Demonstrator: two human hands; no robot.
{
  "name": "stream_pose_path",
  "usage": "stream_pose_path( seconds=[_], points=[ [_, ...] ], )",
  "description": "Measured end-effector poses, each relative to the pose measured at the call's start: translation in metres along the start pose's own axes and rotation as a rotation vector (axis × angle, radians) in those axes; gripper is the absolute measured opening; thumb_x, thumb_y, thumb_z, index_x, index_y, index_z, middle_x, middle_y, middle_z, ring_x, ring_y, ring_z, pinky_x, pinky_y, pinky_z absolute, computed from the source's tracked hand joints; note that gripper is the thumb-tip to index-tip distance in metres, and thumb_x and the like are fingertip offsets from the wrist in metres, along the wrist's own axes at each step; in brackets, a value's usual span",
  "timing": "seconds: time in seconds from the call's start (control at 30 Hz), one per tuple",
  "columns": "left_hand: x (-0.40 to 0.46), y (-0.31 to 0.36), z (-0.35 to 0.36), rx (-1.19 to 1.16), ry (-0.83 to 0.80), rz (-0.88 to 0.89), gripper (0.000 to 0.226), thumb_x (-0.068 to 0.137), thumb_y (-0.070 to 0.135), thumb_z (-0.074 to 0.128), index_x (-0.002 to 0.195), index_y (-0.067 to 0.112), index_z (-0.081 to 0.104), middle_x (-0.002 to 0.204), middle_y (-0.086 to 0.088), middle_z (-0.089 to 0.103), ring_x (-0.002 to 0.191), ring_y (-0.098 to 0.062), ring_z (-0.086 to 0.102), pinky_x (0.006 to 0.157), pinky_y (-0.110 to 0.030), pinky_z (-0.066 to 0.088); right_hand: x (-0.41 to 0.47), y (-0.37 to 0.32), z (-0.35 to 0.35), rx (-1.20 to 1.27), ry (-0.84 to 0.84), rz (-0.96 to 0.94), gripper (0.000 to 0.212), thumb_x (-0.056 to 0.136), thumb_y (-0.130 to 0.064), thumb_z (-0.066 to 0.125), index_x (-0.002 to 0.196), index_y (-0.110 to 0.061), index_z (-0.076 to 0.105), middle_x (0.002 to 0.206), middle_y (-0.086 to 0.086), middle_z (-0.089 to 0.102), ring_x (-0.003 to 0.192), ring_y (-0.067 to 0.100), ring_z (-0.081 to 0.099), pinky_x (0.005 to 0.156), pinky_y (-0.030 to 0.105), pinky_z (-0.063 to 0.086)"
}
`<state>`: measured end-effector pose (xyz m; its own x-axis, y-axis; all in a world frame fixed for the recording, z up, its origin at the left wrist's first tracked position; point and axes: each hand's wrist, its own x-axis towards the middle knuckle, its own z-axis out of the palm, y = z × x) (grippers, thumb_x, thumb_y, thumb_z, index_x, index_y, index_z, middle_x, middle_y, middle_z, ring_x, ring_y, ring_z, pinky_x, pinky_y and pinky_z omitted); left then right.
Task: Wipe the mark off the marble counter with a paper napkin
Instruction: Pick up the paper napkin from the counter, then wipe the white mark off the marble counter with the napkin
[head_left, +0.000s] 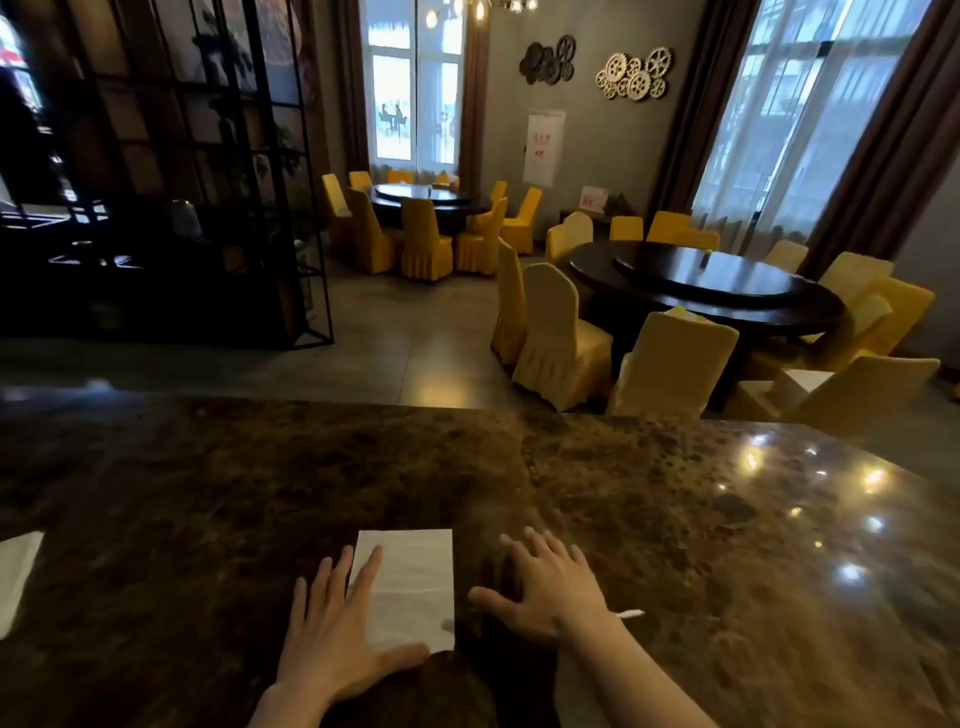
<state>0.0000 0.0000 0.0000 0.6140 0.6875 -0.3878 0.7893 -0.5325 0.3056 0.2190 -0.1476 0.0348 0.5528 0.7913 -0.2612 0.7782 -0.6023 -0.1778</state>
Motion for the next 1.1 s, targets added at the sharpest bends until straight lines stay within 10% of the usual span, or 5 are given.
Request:
stream_pose_path(
  seconds=[0.33,0.63,0.77,0.93,1.1],
  points=[
    [-0.001,-0.038,0.026,0.040,-0.006,-0.014,0.158,0.048,0.100,0.055,0.133,0.016,-0.049,0.160,-0.001,-0.043,0.145,-0.019,-0.041,0.126,-0.052,-0.020,0.003,-0.122,0.053,-0.066,-0.043,-0.460,0.085,0.092,-0.061,0.057,0.157,-0.023,0.017,0.168,0.009,0.007,0.153,0.031,-0.003,0.124,0.053,0.005],
    [-0.001,-0.034,0.019,0.011,-0.030,-0.040,0.169,0.023,0.116,0.037,0.134,0.022,-0.050,0.160,0.000,-0.043,0.150,-0.021,-0.035,0.126,-0.050,-0.018,-0.010,-0.072,0.073,-0.087,0.244,-0.612,0.028,0.097,-0.017,0.054,0.125,-0.016,0.059,0.134,0.006,0.056,0.127,0.027,0.047,0.097,0.048,0.048],
    [0.001,-0.025,0.009,0.041,-0.036,-0.005,0.169,0.025,0.117,0.038,0.140,0.025,-0.047,0.161,-0.001,-0.041,0.150,-0.020,-0.035,0.127,-0.050,-0.018,-0.023,-0.037,0.065,0.263,0.321,-0.375,0.013,0.096,-0.016,0.052,0.097,-0.023,0.063,0.094,0.001,0.070,0.087,0.021,0.064,0.074,0.035,0.049],
    [0.012,0.014,0.003,0.007,-0.012,0.079,0.160,0.034,0.116,0.037,0.141,0.030,-0.044,0.162,0.002,-0.040,0.148,-0.014,-0.036,0.125,-0.047,-0.022,-0.029,0.027,0.020,1.260,0.519,0.248,0.036,0.104,-0.017,0.053,0.068,-0.019,0.059,0.057,-0.005,0.053,0.056,0.013,0.049,0.048,0.026,0.040],
    [0.022,0.040,0.021,0.054,-0.104,0.091,0.161,0.034,0.116,0.038,0.144,0.028,-0.042,0.160,0.001,-0.043,0.146,-0.018,-0.040,0.126,-0.050,-0.022,-0.043,0.127,-0.017,1.619,0.667,0.648,0.025,0.104,-0.017,0.051,0.095,-0.002,0.068,0.089,0.020,0.063,0.082,0.031,0.059,0.086,0.060,0.054]
  ],
)
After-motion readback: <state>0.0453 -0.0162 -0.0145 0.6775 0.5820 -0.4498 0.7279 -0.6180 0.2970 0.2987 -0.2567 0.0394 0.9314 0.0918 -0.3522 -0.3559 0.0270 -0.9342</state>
